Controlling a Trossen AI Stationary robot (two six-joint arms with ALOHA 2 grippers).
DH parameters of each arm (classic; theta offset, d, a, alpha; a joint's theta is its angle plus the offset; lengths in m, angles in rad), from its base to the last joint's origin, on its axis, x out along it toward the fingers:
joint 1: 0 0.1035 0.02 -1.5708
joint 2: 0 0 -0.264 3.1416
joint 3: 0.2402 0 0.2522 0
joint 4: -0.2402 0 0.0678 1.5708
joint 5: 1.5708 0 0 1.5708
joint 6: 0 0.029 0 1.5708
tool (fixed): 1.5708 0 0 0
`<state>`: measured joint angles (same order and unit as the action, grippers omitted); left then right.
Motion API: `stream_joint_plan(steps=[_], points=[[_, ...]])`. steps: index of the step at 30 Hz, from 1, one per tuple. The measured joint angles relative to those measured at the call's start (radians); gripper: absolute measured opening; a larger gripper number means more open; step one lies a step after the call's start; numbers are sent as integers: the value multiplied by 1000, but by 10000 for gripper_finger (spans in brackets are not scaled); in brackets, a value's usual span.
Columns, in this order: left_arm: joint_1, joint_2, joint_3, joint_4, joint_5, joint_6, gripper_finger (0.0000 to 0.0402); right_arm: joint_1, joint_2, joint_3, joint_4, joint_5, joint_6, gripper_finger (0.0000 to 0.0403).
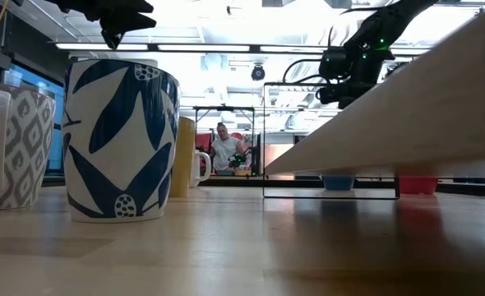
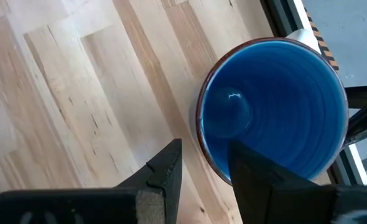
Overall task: Place coffee mugs
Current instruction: Put the blue mug on the shelf
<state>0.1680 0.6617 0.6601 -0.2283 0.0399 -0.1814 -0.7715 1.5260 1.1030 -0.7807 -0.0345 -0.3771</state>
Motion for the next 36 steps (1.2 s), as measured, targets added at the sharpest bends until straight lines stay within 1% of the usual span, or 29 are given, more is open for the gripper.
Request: stream_joint_plan(steps=[10, 17, 21, 25, 26, 36], points=[[0, 0, 0, 1, 0, 0, 129, 0, 0, -58, 49, -10, 45, 108], [0, 0, 0, 1, -1, 1, 129, 0, 1, -60, 82, -8, 63, 105], [0, 0, 0, 1, -2, 2, 129, 0, 1, -60, 85, -7, 64, 73], [0, 0, 0, 1, -4, 2, 129, 0, 1, -60, 84, -8, 64, 16], [0, 0, 0, 1, -4, 2, 129, 1, 1, -60, 82, -8, 66, 8], [0, 0, 0, 1, -4, 2, 129, 0, -4, -59, 80, -3, 100, 1]])
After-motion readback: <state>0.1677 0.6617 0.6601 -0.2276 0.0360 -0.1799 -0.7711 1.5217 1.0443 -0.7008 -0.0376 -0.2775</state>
